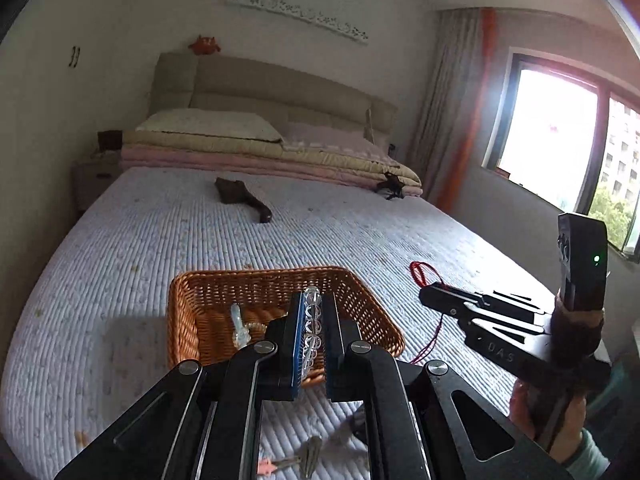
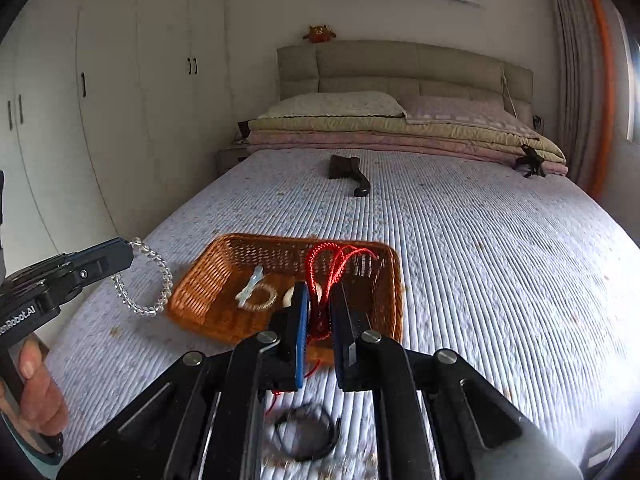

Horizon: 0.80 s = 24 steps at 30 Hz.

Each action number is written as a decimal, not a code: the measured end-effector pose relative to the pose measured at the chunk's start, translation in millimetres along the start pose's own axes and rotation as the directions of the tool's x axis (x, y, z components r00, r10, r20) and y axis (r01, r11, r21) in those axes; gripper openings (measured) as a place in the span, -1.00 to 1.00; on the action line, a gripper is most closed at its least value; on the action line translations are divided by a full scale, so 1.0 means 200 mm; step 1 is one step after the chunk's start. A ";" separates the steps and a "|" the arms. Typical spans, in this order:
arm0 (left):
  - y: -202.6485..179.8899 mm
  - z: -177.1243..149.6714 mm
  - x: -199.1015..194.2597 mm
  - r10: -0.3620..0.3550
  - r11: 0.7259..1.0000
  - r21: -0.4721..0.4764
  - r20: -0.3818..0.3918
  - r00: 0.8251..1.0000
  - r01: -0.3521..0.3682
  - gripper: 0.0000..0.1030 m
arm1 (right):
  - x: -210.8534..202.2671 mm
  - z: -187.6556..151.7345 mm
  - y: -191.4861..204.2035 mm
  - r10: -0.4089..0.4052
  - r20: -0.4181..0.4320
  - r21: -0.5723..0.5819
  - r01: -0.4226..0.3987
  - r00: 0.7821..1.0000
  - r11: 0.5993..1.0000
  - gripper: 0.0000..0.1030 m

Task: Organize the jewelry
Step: 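Carry both bracelets into the wicker basket and open both tools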

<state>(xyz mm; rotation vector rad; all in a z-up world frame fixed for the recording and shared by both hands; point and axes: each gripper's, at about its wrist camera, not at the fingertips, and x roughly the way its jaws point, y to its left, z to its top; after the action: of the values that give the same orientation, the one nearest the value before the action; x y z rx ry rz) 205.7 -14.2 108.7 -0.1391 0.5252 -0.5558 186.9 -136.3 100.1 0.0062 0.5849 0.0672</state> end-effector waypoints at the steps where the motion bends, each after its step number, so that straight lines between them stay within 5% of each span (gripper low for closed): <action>1: 0.01 0.02 0.05 -0.010 1.000 -0.013 -0.005 1.000 0.010 -0.85 | 0.06 0.02 -0.01 -0.001 -0.011 -0.011 0.001 1.000 1.000 -0.76; 11: 0.14 -0.07 0.60 0.065 0.997 -0.043 -0.118 0.991 -0.070 -0.85 | 0.67 0.01 -0.13 0.009 -0.202 0.040 0.000 0.979 0.999 -0.76; 24: 0.18 -0.17 0.73 0.084 0.996 -0.027 -0.184 0.979 -0.090 -0.85 | 0.81 -0.16 -0.19 0.044 -0.264 0.087 -0.021 0.963 0.996 -0.75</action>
<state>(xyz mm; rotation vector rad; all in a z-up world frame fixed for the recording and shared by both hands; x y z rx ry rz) 310.1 -61.8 6.5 -0.0983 0.7164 -0.4763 306.1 -163.9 -16.3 0.0896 0.8568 0.0761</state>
